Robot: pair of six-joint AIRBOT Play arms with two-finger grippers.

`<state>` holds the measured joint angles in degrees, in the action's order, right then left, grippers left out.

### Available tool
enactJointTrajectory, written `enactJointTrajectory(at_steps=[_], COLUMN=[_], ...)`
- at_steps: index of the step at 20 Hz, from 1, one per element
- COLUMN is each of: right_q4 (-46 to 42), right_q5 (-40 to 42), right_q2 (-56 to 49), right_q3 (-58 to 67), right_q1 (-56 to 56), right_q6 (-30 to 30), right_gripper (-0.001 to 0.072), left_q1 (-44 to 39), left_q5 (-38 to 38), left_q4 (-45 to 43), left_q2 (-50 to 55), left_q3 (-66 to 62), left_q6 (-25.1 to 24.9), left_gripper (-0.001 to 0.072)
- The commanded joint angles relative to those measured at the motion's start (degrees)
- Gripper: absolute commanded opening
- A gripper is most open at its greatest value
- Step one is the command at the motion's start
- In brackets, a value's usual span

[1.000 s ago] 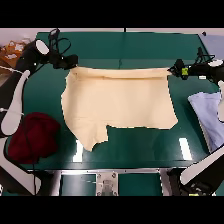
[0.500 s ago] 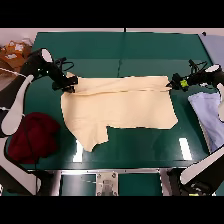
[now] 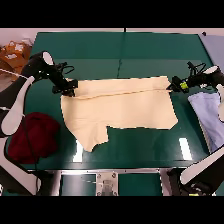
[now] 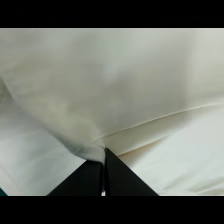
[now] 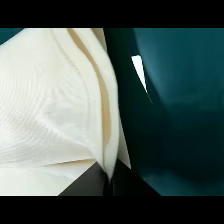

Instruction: Fold the shirts.

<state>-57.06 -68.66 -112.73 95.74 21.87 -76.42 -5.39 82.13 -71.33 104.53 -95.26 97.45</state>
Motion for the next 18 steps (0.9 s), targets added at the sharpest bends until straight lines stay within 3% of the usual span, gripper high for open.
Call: enactJointTrajectory(at_steps=[1, 2, 3, 4, 5, 6, 8, 9, 11, 12, 13, 14, 18], right_q4=[-0.59, -0.59, -0.59, -0.61, -0.68, -0.79, -2.97, -5.31, -11.37, -13.62, -14.75, -15.93, -17.09], right_q5=[-0.42, -0.70, -1.44, -2.84, -4.61, -6.62, -10.99, -12.92, -15.74, -17.59, -19.67, -21.64, -21.75], right_q2=[-0.02, 0.04, 0.07, 0.07, 0.11, 0.13, 0.90, 1.68, 3.80, 4.68, 5.35, 6.32, 15.72], right_q3=[-0.02, -0.02, 0.20, 0.90, 2.03, 3.54, 6.62, 7.43, 7.58, 7.58, 7.34, 6.54, -7.10], right_q1=[0.02, 0.02, 0.02, 0.09, 0.15, 0.48, 1.22, 1.46, 2.21, 2.34, 2.58, 2.58, 2.64], right_q6=[-0.11, -0.11, -0.11, -0.11, -0.11, -1.31, -5.57, -7.56, -10.54, -11.96, -12.44, -12.90, -12.87], right_gripper=[0.0015, 0.0017, 0.0140, 0.0334, 0.0401, 0.0404, 0.0402, 0.0401, 0.0389, 0.0287, 0.0073, 0.0016, 0.0014], left_q1=[0.02, 0.02, 0.02, 0.02, 0.15, 0.13, 0.13, 0.13, 0.13, 0.13, 0.13, 0.13, -0.63], left_q5=[-0.44, -0.37, 0.00, 0.83, 2.27, 3.76, 6.86, 8.63, 12.13, 12.87, 13.20, 13.75, 15.37], left_q4=[1.73, 2.47, 2.99, 2.99, 2.99, 2.93, 2.69, 2.29, 1.31, 0.52, -0.09, -0.59, -2.21], left_q2=[0.00, 0.00, 0.00, -0.02, -0.04, -0.13, -0.59, -0.83, -1.27, -1.84, -2.47, -3.41, -11.87], left_q3=[0.04, 0.04, 0.02, -0.17, -0.61, -1.27, -2.86, -3.63, -4.61, -4.59, -4.57, -4.55, 1.44], left_q6=[0.04, 0.02, 0.00, 0.02, 0.04, 0.04, 0.00, -0.44, -0.70, -1.07, -1.60, -1.53, -2.01], left_gripper=[0.0024, 0.0025, 0.0081, 0.0402, 0.0648, 0.0663, 0.0631, 0.0454, 0.0226, 0.0065, 0.0023, 0.0023, 0.0023])
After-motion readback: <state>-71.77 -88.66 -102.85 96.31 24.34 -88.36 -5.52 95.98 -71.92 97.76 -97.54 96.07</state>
